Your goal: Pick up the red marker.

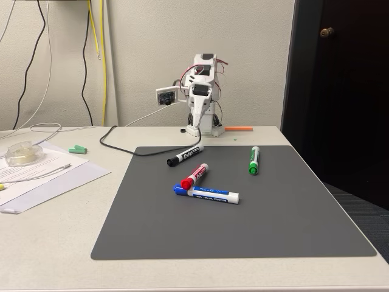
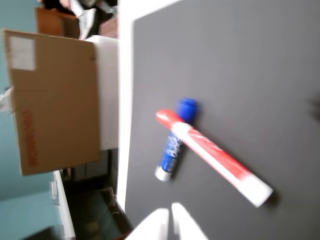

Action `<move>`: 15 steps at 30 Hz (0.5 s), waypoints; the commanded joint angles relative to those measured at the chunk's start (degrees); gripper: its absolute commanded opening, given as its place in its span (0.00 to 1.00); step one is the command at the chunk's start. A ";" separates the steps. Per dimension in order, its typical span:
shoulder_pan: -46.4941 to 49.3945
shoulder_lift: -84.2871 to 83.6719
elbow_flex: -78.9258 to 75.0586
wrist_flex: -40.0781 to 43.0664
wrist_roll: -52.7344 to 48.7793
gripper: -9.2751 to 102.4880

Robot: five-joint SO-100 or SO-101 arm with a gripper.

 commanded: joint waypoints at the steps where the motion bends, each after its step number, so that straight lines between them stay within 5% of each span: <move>1: 0.26 -9.58 -13.97 2.37 -4.48 0.08; 15: 1.32 -29.79 -37.27 7.12 -45.18 0.08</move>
